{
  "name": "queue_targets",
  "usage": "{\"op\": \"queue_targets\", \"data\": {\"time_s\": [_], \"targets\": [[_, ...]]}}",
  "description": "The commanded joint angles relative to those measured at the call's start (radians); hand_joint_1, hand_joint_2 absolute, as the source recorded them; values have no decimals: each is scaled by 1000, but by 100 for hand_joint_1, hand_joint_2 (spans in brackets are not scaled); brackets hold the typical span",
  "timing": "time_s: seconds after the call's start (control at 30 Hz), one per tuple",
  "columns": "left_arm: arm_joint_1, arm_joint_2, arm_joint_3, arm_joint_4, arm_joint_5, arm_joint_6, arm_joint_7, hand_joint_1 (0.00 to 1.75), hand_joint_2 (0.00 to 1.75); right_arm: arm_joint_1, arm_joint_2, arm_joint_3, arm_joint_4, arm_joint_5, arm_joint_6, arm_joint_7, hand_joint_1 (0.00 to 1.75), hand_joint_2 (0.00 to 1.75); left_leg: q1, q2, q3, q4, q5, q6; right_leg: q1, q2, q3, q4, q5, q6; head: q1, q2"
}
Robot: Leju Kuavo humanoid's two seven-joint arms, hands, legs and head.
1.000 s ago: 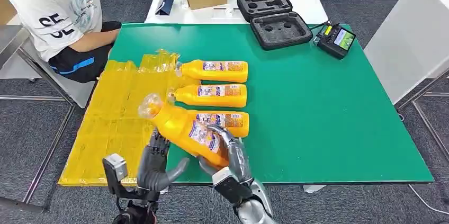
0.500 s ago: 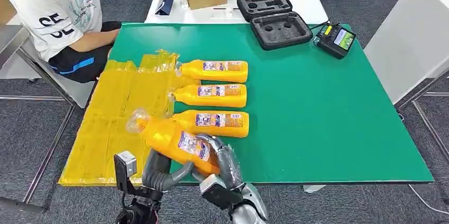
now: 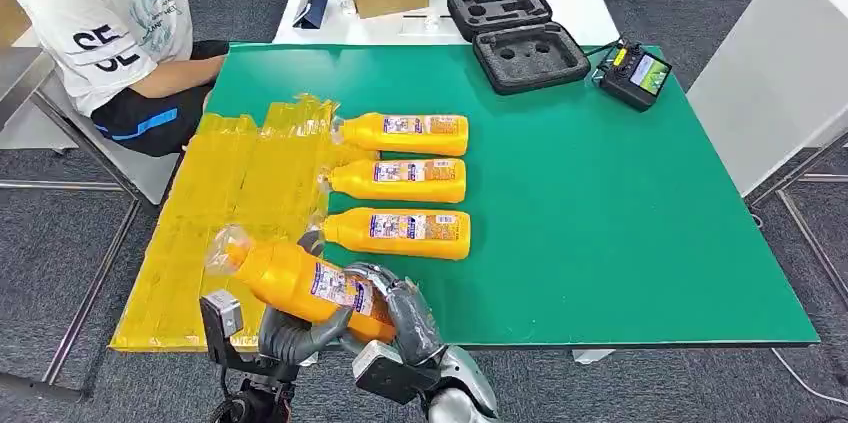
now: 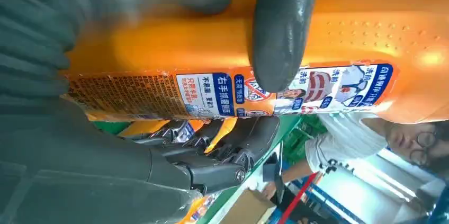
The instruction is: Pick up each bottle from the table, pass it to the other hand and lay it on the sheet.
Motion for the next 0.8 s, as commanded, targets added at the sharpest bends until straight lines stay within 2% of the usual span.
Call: {"op": "queue_targets", "data": {"time_s": [0.03, 0.43, 0.47, 0.5, 0.8], "targets": [[-25, 7, 23, -3, 10, -2, -5, 0, 175, -18, -26, 46, 64, 4, 35, -4, 175, 175, 0, -2, 3, -1, -1, 0, 0, -1, 3, -1, -1, 0, 0, 0], [-24, 0, 38, -12, 64, -49, 2, 0, 175, -33, -22, 54, 87, 21, 52, 2, 175, 175, 0, -2, 4, -1, -1, 0, 0, -1, 4, -1, -1, 0, 0, 0], [-25, 0, 36, -12, 61, -50, -1, 136, 175, -35, -21, 56, 89, 25, 53, 3, 175, 175, 0, -2, 5, -2, -1, 0, 0, -1, 6, -1, -2, 0, 0, 0], [-26, -1, 36, -13, 60, -50, -4, 173, 175, -36, -20, 57, 91, 26, 55, 5, 175, 175, 0, -2, 3, -1, -1, 0, 0, -1, 3, -1, -1, 0, 0, 0], [-26, -3, 27, -14, 58, -60, -11, 175, 175, -47, -15, 60, 111, 37, 53, 7, 175, 175, 0, -2, 2, -1, -1, 0, 0, -1, 3, -1, -1, 0, 0, 0]]}}
